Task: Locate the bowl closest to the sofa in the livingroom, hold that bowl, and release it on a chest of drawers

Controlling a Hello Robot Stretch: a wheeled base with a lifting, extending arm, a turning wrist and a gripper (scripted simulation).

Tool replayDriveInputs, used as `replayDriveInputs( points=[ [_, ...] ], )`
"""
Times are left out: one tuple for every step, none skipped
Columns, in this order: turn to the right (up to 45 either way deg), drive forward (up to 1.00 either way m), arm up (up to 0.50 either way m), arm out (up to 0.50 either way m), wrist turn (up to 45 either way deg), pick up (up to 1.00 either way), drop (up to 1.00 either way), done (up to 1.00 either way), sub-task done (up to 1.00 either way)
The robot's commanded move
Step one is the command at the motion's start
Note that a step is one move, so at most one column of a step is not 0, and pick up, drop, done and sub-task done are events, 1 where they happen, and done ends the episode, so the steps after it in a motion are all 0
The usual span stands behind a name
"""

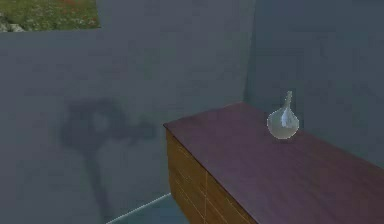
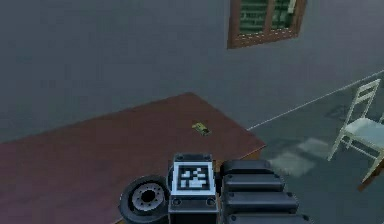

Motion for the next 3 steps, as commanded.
replayDriveInputs(
  points=[
    [6.0,0.0,0.0,0.0,0.0,0.0,0.0,0.0,0.0],
    [0.0,0.2,0.0,0.0,0.0,0.0,0.0,0.0,0.0],
    [45.0,0.0,0.0,0.0,0.0,0.0,0.0,0.0,0.0]
  ],
)
